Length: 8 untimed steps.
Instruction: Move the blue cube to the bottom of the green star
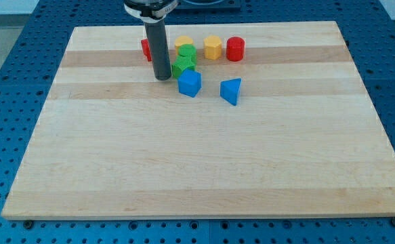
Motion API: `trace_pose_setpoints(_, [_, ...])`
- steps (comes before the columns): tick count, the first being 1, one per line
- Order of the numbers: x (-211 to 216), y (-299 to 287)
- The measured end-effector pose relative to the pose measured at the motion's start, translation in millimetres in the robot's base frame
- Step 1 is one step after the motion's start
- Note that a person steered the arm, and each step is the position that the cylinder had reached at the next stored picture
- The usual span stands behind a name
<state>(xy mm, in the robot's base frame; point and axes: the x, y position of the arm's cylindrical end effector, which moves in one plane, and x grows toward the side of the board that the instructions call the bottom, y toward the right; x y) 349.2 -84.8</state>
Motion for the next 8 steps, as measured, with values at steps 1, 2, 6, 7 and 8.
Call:
trace_pose_setpoints(1, [0.1, 5.9])
trace_pose_setpoints(2, [0.1, 17.6])
trace_pose_setpoints(6, [3.7, 21.4])
trace_pose_setpoints(7, [3.7, 27.5])
trace_pose_setpoints(8, [3.6, 27.6])
